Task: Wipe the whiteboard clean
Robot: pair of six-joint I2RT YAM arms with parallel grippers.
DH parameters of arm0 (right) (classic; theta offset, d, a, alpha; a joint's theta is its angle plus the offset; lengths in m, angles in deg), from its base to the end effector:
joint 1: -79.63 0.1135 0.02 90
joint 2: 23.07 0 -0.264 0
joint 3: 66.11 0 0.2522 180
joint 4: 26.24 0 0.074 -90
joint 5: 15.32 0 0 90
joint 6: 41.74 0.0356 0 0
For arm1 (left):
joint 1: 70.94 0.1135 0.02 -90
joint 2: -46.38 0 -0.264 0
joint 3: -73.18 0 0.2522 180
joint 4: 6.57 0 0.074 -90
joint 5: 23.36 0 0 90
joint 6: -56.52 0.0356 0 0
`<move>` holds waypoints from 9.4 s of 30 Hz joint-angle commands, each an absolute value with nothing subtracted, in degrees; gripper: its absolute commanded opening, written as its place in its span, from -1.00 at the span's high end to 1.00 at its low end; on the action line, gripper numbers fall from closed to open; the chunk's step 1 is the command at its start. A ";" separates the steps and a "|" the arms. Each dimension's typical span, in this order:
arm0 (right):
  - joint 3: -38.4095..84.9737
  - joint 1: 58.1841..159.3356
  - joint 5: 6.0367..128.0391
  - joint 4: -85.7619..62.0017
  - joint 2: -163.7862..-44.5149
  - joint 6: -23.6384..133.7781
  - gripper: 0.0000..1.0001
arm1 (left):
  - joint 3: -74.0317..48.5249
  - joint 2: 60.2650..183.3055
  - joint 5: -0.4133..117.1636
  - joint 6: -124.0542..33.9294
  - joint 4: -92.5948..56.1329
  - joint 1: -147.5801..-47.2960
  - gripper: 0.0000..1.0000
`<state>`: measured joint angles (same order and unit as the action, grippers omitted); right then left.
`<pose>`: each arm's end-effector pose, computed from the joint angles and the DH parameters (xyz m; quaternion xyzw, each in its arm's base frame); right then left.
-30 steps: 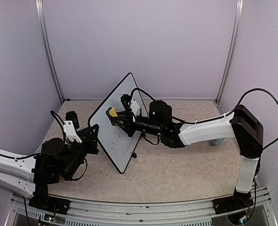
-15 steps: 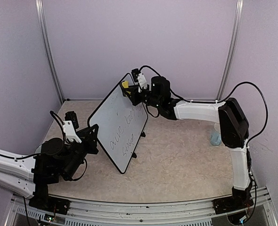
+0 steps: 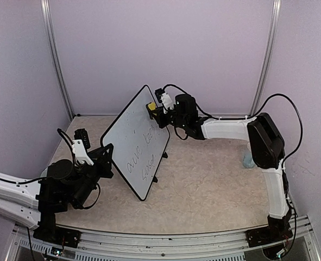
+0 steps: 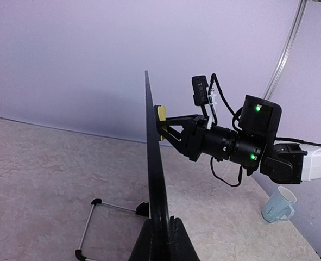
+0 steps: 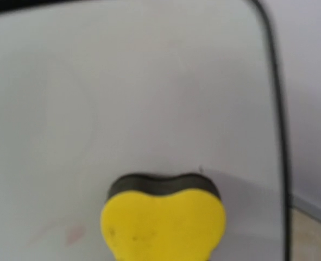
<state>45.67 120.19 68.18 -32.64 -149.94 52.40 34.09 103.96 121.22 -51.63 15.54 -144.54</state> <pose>0.4000 0.3477 0.2425 -0.2718 0.7079 0.2871 0.5852 0.0877 -0.1953 0.2623 -0.0129 0.6939 -0.2466 0.6764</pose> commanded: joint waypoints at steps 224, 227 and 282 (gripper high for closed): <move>59.64 119.45 61.39 -27.55 -168.32 85.46 1.00 | 42.00 89.97 110.83 -53.06 11.43 -144.18 1.00; 57.91 119.45 61.56 -27.20 -168.69 87.10 1.00 | 42.15 90.05 110.84 -53.08 11.73 -144.23 1.00; 68.80 119.52 67.72 -13.33 -169.25 88.67 1.00 | 42.02 88.29 110.40 -54.31 10.49 -145.23 1.00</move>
<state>64.40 118.66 68.92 -14.67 -168.32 89.93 41.83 88.46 120.83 -52.82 8.81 -143.03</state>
